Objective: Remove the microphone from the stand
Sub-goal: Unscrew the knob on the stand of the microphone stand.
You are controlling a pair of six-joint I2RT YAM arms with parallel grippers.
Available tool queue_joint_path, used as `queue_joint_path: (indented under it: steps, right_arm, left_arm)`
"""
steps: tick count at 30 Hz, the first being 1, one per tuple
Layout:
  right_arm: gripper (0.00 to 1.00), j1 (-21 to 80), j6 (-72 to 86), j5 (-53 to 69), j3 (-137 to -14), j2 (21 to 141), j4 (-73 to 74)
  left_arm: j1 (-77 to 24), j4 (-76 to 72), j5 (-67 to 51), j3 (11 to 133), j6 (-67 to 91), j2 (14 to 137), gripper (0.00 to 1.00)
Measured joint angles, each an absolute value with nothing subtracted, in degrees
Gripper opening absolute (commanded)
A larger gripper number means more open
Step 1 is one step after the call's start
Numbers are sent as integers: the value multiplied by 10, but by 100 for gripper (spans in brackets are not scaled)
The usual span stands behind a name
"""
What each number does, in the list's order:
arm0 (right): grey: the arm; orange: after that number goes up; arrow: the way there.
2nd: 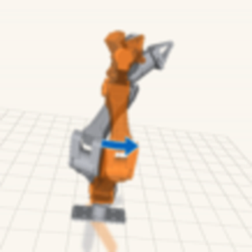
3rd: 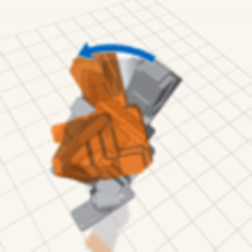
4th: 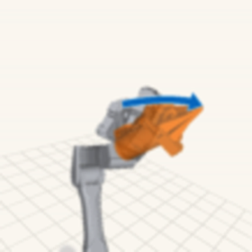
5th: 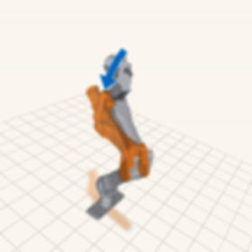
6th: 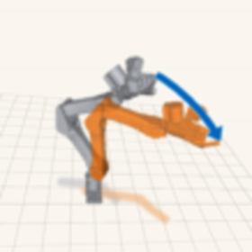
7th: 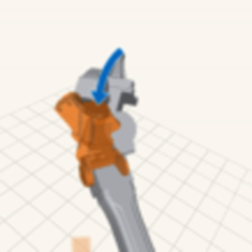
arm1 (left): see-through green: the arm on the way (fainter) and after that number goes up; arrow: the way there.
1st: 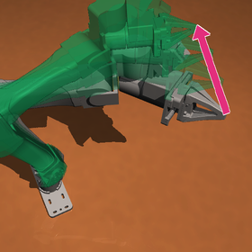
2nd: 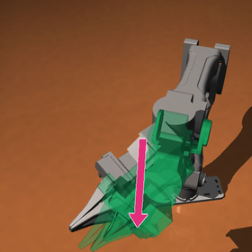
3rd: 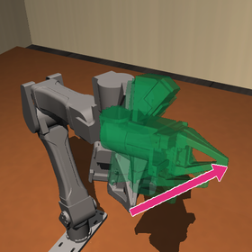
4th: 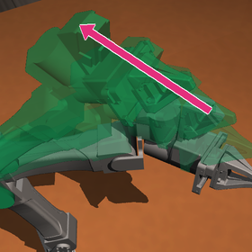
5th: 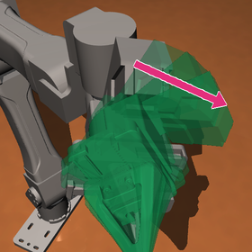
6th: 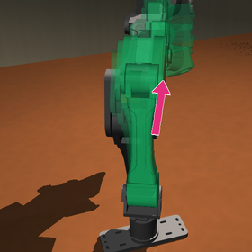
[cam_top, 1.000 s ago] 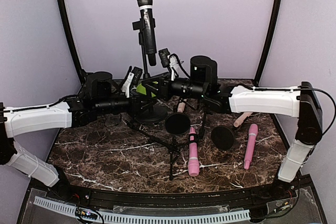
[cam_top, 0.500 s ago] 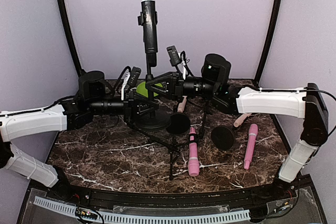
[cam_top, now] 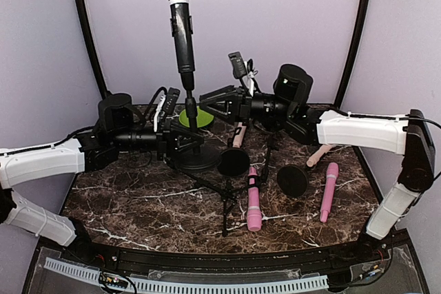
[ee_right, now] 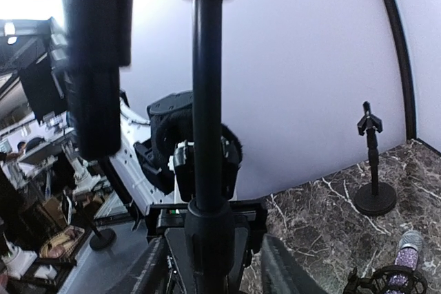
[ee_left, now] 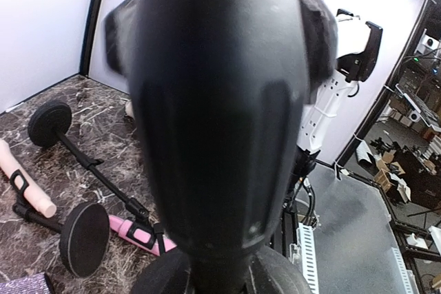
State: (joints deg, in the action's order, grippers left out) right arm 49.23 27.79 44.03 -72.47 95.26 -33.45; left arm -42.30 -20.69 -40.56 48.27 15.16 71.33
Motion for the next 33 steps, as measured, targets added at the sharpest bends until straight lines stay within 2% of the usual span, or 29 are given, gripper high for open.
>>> queue_joint_path:
  steps: [5, 11, 18, 23, 24, 28, 33]
  right_arm:
    - [72, 451, 305, 416, -700, 923, -379]
    - [78, 441, 306, 326, -694, 922, -333]
    - [80, 451, 292, 202, -714, 928, -231]
    - [79, 467, 284, 169, -715, 929, -216]
    - [79, 470, 281, 168, -715, 929, -217]
    - [62, 490, 258, 163, -718, 935, -226]
    - [50, 524, 230, 151, -780, 985, -208]
  left_arm:
    - [-402, -172, -354, 484, 143, 694, 0]
    - [-361, -97, -277, 517, 133, 696, 0]
    - [-334, -54, -216, 554, 104, 722, 0]
    - [-334, -41, -217, 546, 91, 724, 0]
    - [-334, -41, -217, 543, 91, 724, 0]
    - [-334, -39, -218, 535, 90, 724, 0]
    - [-334, -40, -218, 528, 94, 724, 0]
